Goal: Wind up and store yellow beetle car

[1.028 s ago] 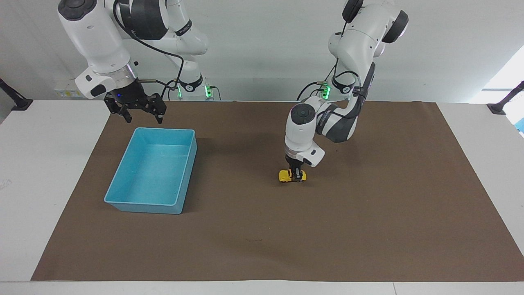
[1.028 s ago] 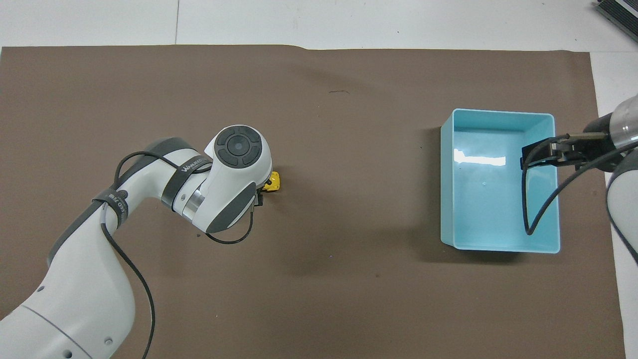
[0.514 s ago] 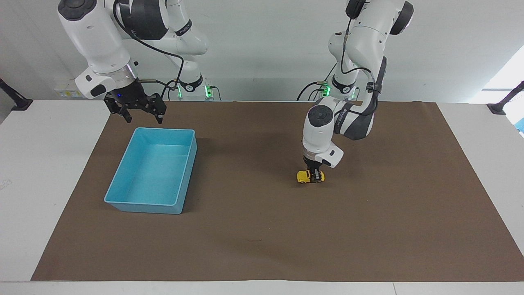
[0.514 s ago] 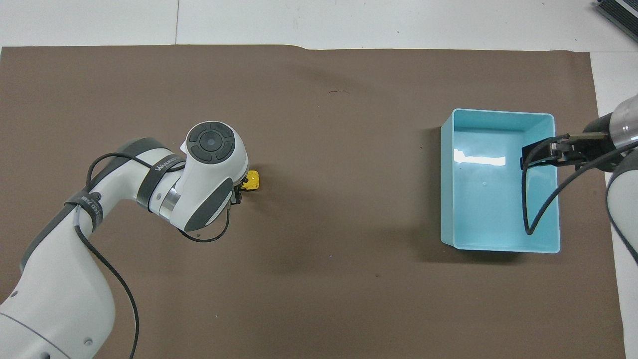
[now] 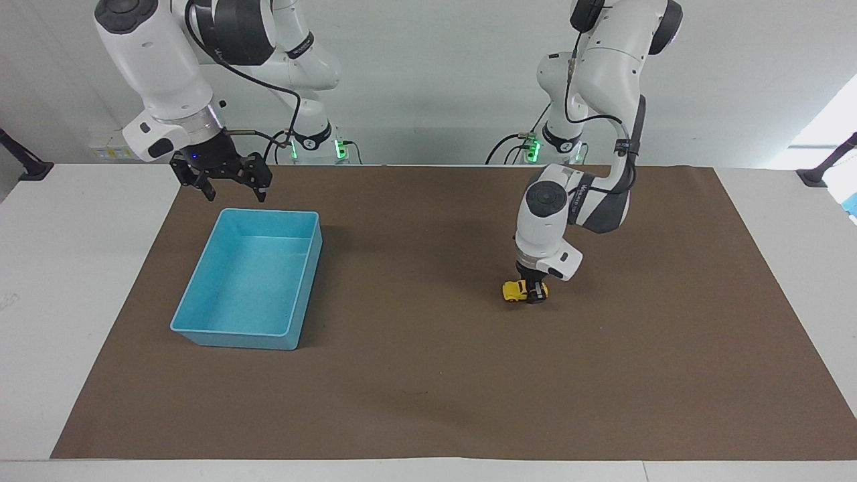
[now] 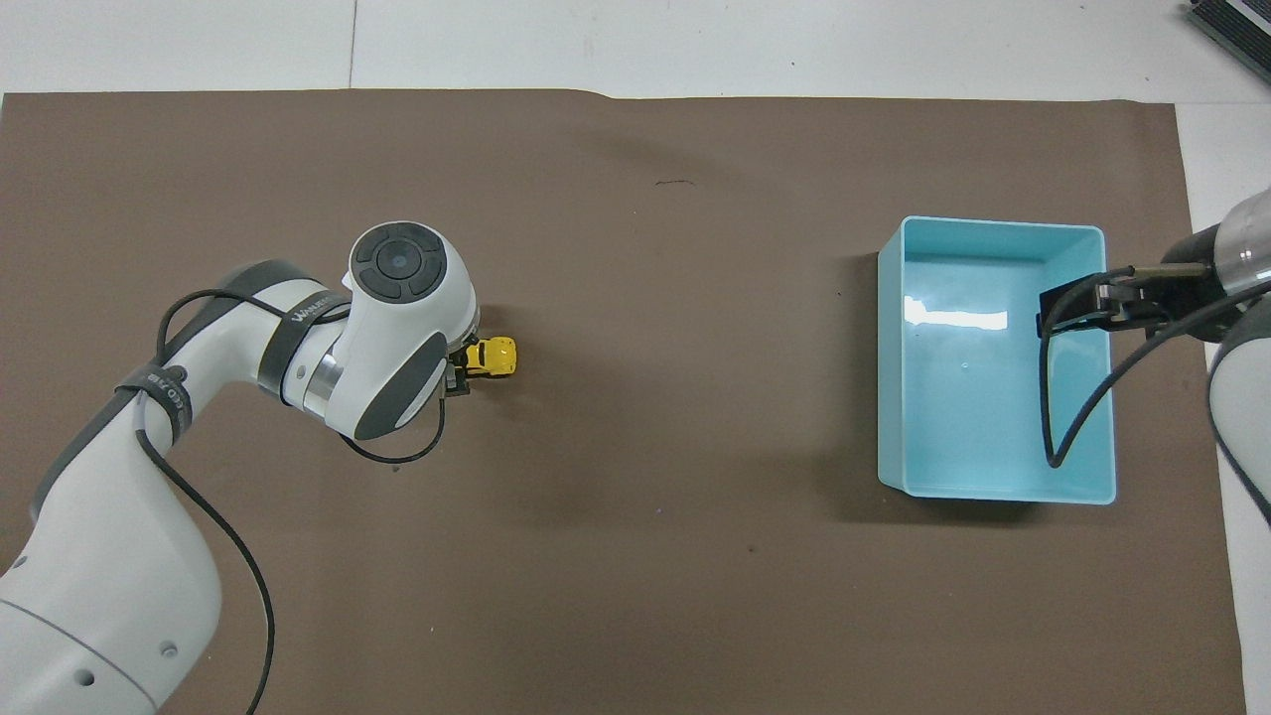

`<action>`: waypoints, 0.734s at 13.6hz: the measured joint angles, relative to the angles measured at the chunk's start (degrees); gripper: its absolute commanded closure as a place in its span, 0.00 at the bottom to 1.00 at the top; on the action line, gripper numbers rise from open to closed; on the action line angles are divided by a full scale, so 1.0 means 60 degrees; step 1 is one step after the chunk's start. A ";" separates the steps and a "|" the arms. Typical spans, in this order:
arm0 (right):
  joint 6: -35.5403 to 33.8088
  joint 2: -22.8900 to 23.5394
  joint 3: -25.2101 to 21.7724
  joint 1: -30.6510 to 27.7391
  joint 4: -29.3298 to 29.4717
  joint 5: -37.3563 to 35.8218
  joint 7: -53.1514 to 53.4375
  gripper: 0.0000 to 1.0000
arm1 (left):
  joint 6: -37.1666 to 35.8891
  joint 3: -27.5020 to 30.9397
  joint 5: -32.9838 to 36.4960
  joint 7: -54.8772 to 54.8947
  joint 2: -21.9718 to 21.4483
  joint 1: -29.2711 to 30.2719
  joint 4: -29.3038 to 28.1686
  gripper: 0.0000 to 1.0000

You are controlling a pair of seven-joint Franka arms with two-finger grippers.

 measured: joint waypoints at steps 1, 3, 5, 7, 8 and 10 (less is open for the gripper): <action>0.0000 0.0000 0.0000 0.0000 0.0000 0.0000 0.0000 0.00 | -0.0383 -0.0033 -0.0042 0.0000 -0.0012 -0.0001 0.0345 0.00; 0.0000 0.0000 0.0000 0.0000 0.0000 0.0000 0.0000 0.00 | -0.0904 -0.0123 -0.0094 0.0000 -0.0038 -0.0004 0.0818 0.00; 0.0000 0.0000 0.0000 0.0000 0.0000 0.0000 0.0000 0.00 | -0.0955 -0.0160 -0.0119 0.0000 -0.0033 -0.0014 0.0877 0.00; 0.0000 0.0000 0.0000 0.0000 0.0000 0.0000 0.0000 0.00 | -0.0955 -0.0160 -0.0128 0.0000 -0.0026 -0.0016 0.0877 0.00; 0.0000 0.0000 0.0000 0.0000 0.0000 0.0000 0.0000 0.00 | -0.0954 -0.0162 -0.0129 0.0000 -0.0026 -0.0016 0.0878 0.00; 0.0000 0.0000 0.0000 0.0000 0.0000 0.0000 0.0000 0.00 | -0.0943 -0.0172 -0.0129 0.0003 -0.0026 -0.0018 0.0899 0.00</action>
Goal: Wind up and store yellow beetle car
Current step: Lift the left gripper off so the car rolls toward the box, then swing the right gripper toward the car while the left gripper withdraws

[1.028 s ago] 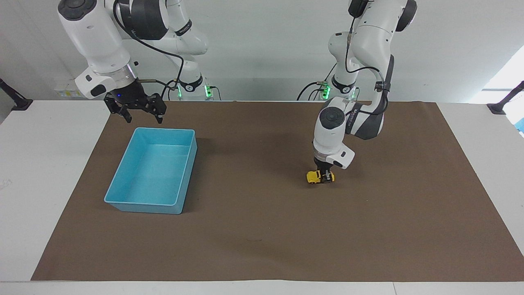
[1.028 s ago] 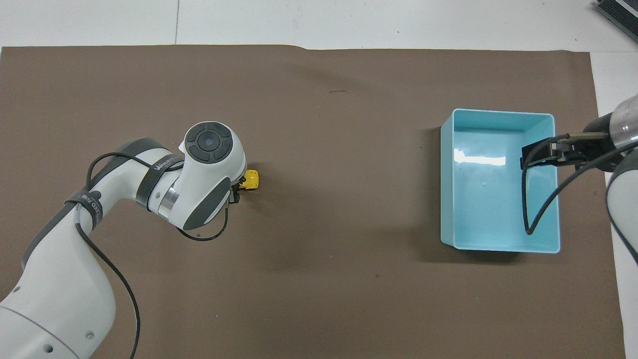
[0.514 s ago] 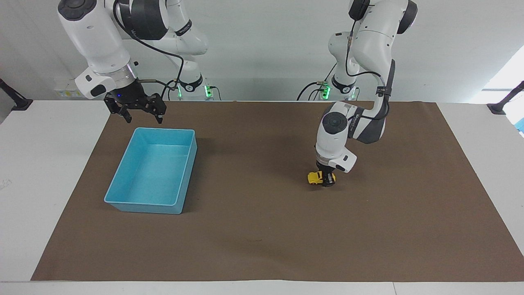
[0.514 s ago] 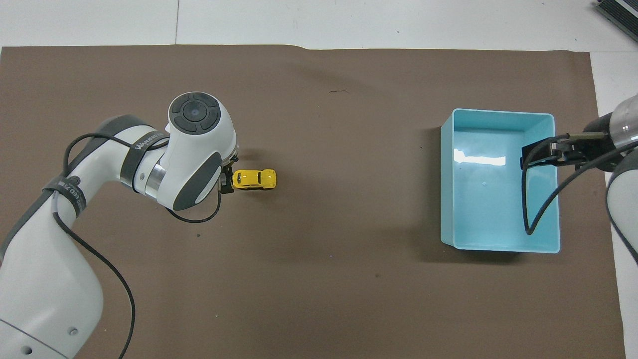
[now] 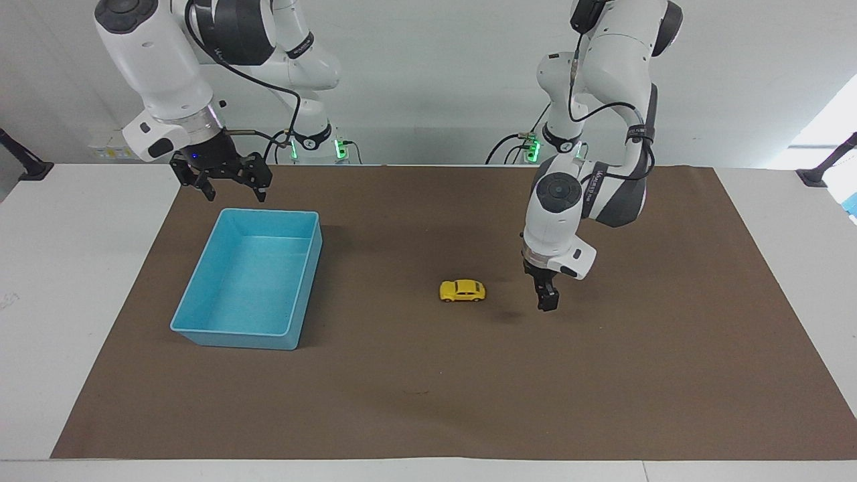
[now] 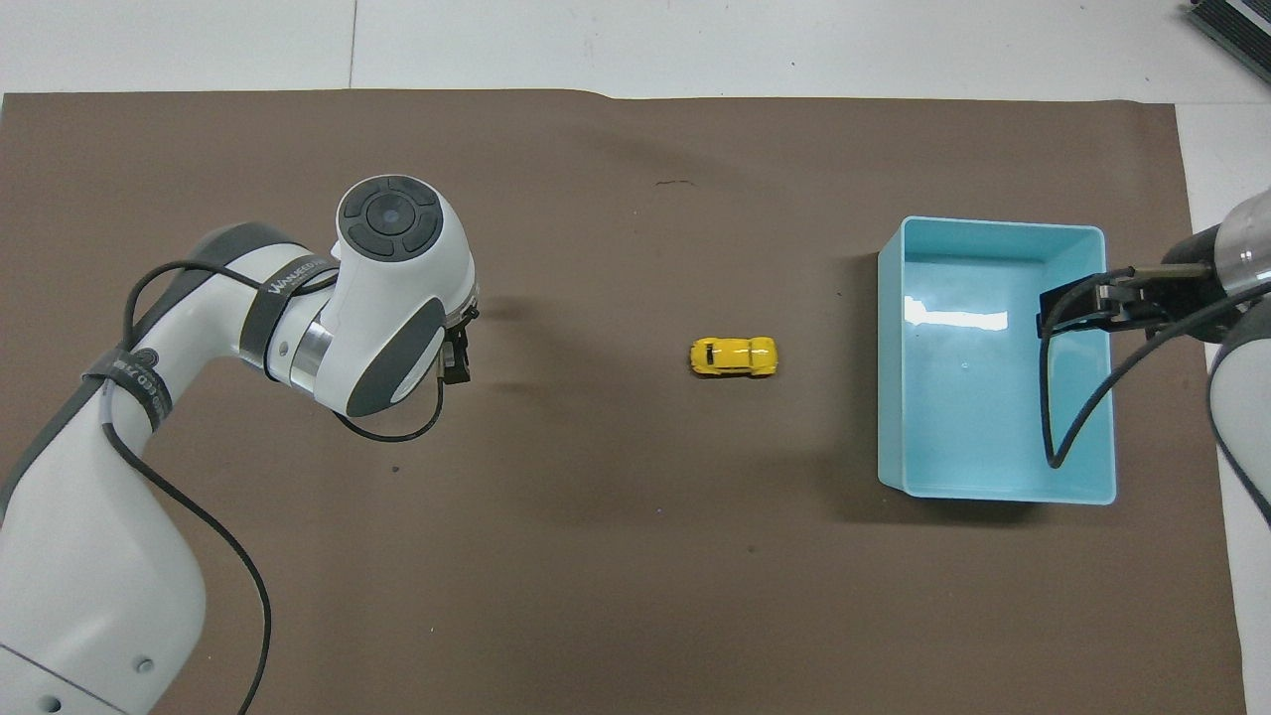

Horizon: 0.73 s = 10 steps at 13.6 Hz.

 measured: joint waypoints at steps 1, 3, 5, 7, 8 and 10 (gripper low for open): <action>0.0000 0.0000 0.0000 0.0000 0.0000 0.0000 0.0000 0.00 | 0.0004 -0.0003 0.0000 0.0025 -0.0004 -0.0001 0.0059 0.00; 0.0000 0.0000 0.0000 0.0000 0.0000 0.0000 0.0000 0.00 | 0.0006 -0.0005 -0.0005 0.0085 -0.0010 -0.0001 0.0266 0.00; 0.0000 0.0000 0.0000 0.0000 0.0000 0.0000 0.0000 0.00 | 0.0006 -0.0006 -0.0008 0.0290 -0.0027 -0.0001 0.0449 0.00; 0.0000 0.0000 0.0000 0.0000 0.0000 0.0000 0.0000 0.00 | 0.0006 -0.0008 -0.0043 0.0740 -0.0061 -0.0001 0.0547 0.00; 0.0000 0.0000 0.0000 0.0000 0.0000 0.0000 0.0000 0.00 | 0.0006 -0.0017 -0.0068 0.1093 -0.0081 -0.0003 0.0581 0.00; 0.0000 0.0000 0.0000 0.0000 0.0000 0.0000 0.0000 0.00 | 0.0005 -0.0034 -0.0114 0.1884 -0.0132 -0.0033 0.0612 0.00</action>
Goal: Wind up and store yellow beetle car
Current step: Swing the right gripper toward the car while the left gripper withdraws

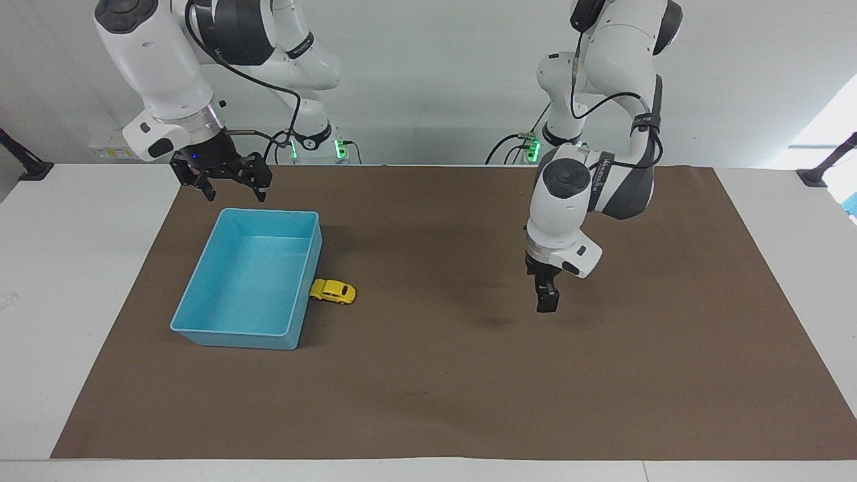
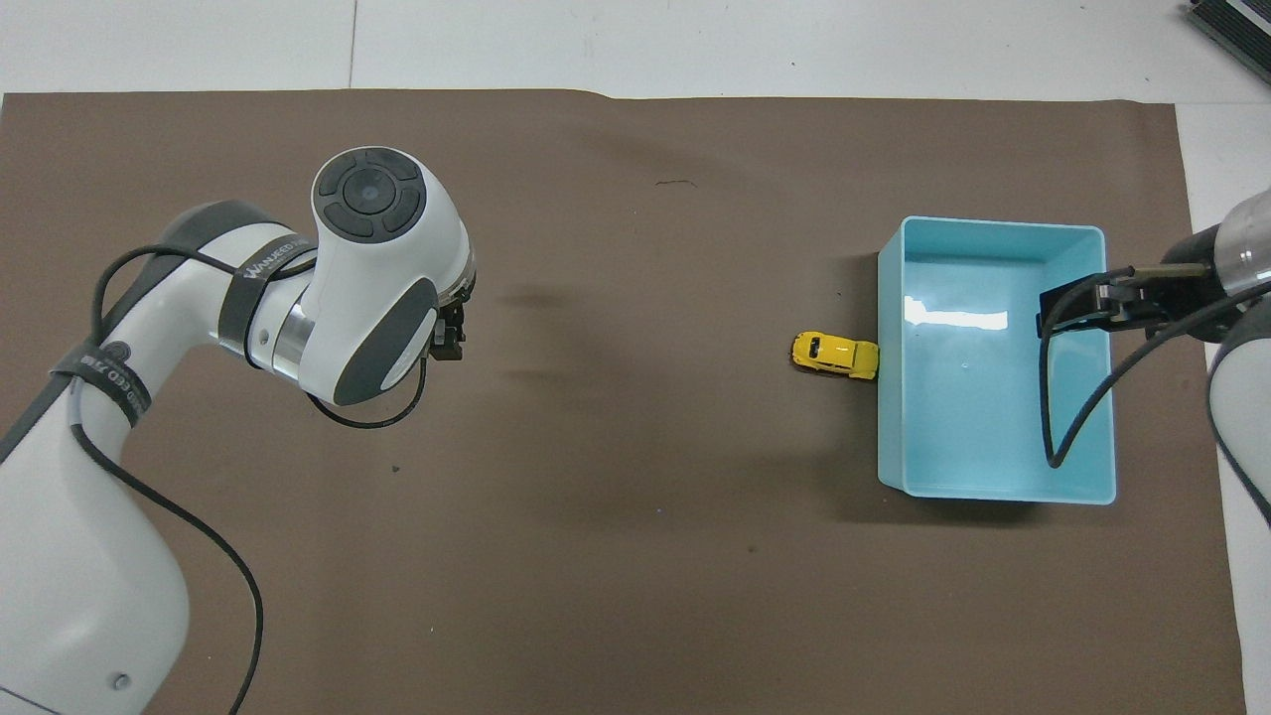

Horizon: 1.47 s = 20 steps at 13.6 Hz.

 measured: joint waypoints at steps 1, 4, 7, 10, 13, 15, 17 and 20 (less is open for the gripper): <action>0.0000 0.0000 0.0000 0.0000 0.0000 0.0000 0.0000 0.00 | 0.0000 -0.0001 -0.0015 0.0278 -0.0047 -0.0022 0.0012 0.00; 0.0000 0.0000 -0.0032 -0.0017 0.0000 -0.0004 0.0000 0.00 | -0.0013 -0.0011 -0.0029 0.1174 -0.0277 -0.0039 0.0031 0.00; 0.0000 0.0000 -0.0079 -0.0052 0.0000 -0.0004 0.0000 0.00 | -0.0029 -0.0005 -0.0065 0.2633 -0.0519 -0.0039 0.0032 0.00; 0.0000 0.0000 -0.0079 -0.0041 0.0000 -0.0002 0.0417 0.00 | -0.0112 0.0042 -0.0088 0.4338 -0.0709 -0.0038 0.0032 0.00; 0.0022 -0.0003 0.0002 0.0047 0.0000 0.0000 0.1864 0.00 | -0.0421 0.0116 -0.0099 0.5807 -0.0909 -0.0031 0.0031 0.00; 0.0187 -0.0005 0.0033 0.0117 0.0000 0.0010 0.3146 0.00 | -0.0532 0.0156 -0.0102 0.6568 -0.1075 -0.0023 0.0028 0.00; 0.0333 -0.0006 0.0041 0.0238 0.0000 0.0027 0.4345 0.00 | -0.0560 0.0258 -0.0103 0.7290 -0.1226 -0.0020 0.0023 0.00; 0.0461 -0.0006 0.0055 0.0522 0.0000 0.0028 0.5960 0.00 | -0.0595 0.0530 -0.0110 0.8253 -0.1471 0.0001 0.0005 0.00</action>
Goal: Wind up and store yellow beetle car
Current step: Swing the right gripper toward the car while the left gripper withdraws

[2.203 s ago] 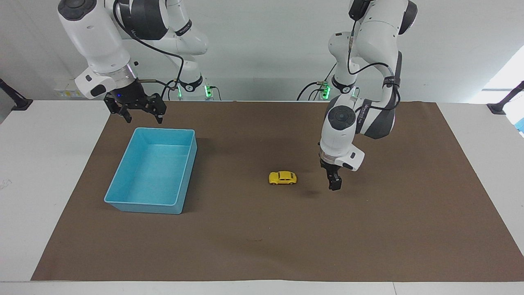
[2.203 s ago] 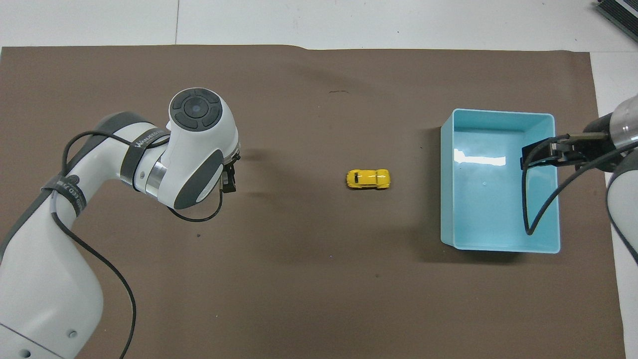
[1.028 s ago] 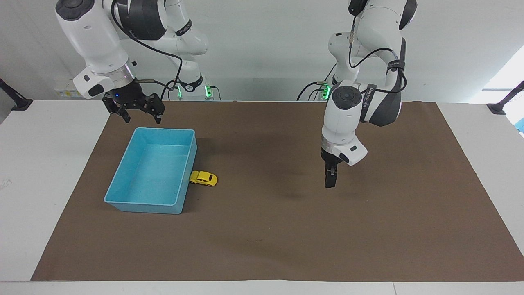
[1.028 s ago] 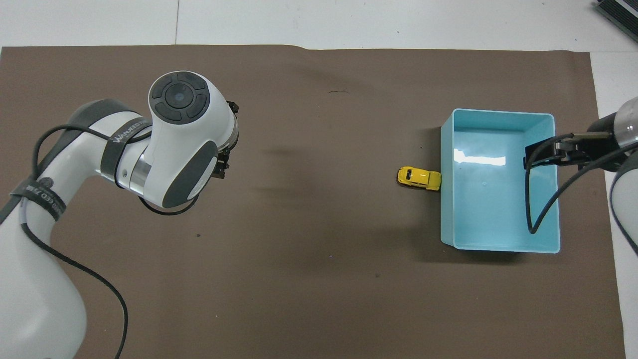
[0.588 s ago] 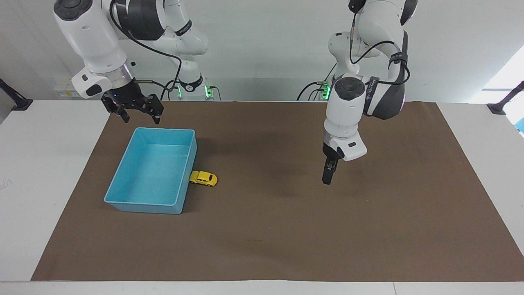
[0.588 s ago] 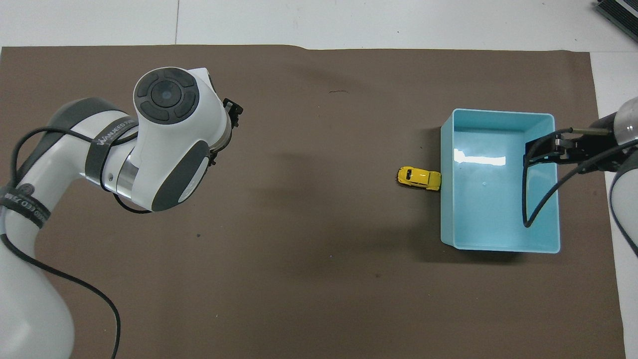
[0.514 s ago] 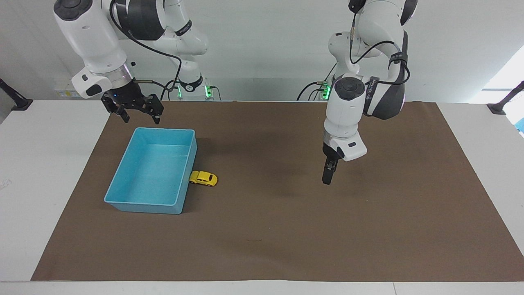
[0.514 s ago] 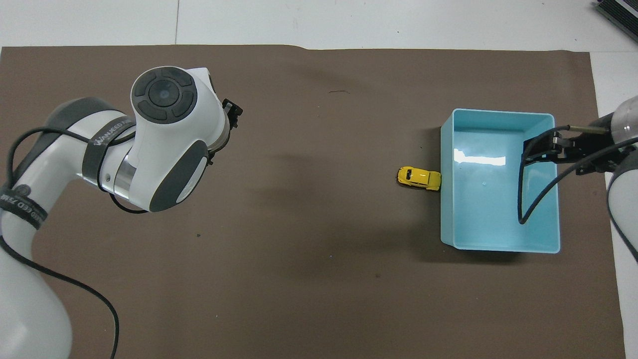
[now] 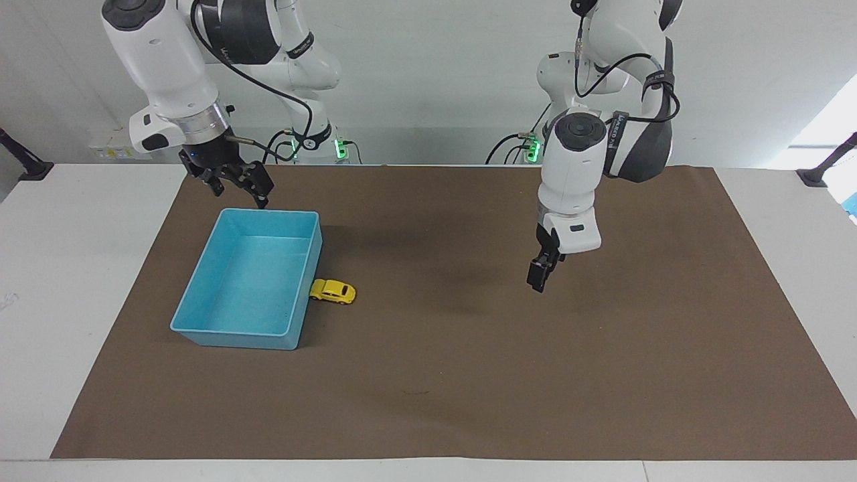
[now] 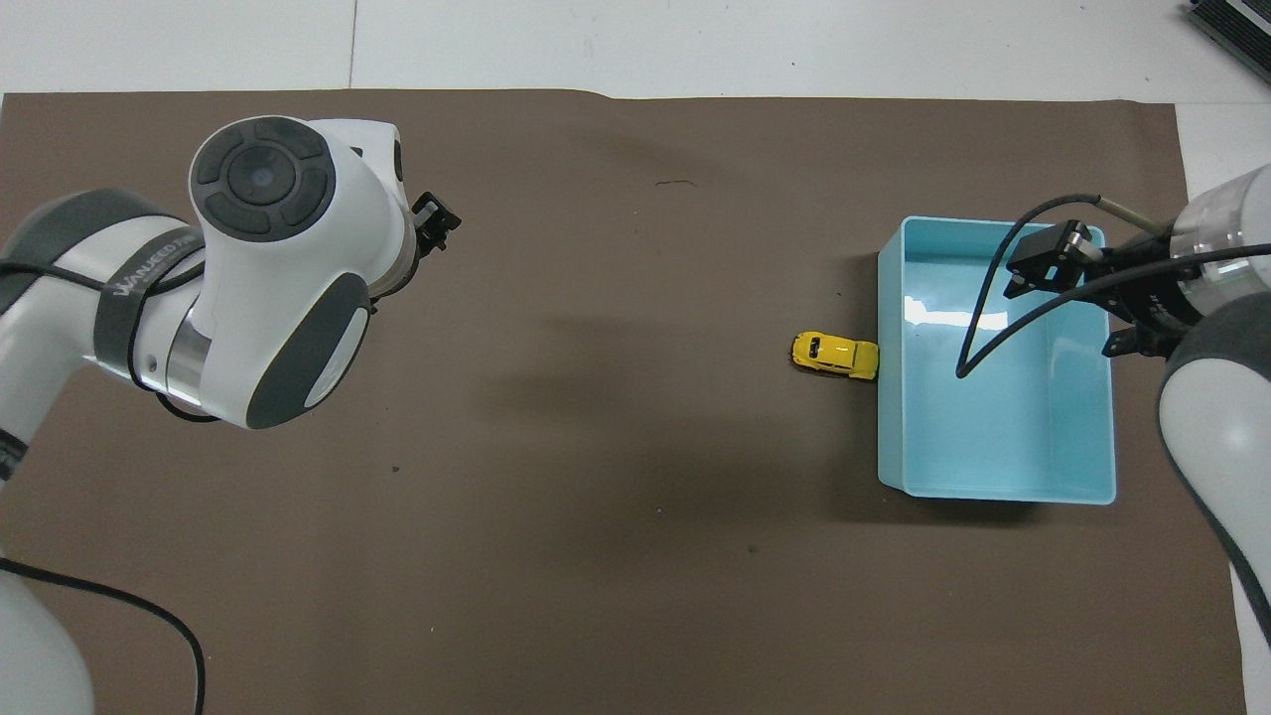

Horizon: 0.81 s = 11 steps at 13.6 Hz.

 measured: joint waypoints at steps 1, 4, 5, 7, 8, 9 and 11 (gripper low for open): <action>0.0064 0.0000 0.0007 0.0028 -0.0001 0.0000 0.0425 0.00 | -0.0073 0.0057 -0.0002 0.0297 -0.0074 0.0005 -0.0013 0.00; 0.0136 0.0050 0.0010 0.0087 -0.0024 -0.0003 0.1839 0.00 | -0.0295 0.0289 -0.0014 0.1420 -0.0181 0.0008 -0.0032 0.00; 0.0239 0.0095 0.0011 0.0125 -0.0029 -0.0004 0.2344 0.00 | -0.0325 0.0386 -0.0056 0.1776 -0.0202 0.0010 -0.0032 0.00; 0.0452 0.0178 0.0012 0.0178 -0.0037 -0.0002 0.3404 0.00 | -0.0352 0.0664 -0.0178 0.2446 -0.0255 0.0019 -0.0034 0.00; 0.0485 0.0221 0.0012 0.0210 -0.0041 0.0005 0.4004 0.00 | -0.0368 0.0784 -0.0273 0.2761 -0.0289 0.0024 -0.0038 0.00; 0.0508 0.0283 0.0013 0.0276 -0.0047 0.0015 0.4663 0.00 | -0.0382 0.0916 -0.0398 0.3093 -0.0323 0.0027 -0.0041 0.00; 0.0674 0.0478 0.0017 0.0577 -0.0070 0.0015 0.6137 0.00 | -0.0431 0.1208 -0.0640 0.3872 -0.0404 0.0035 -0.0041 0.00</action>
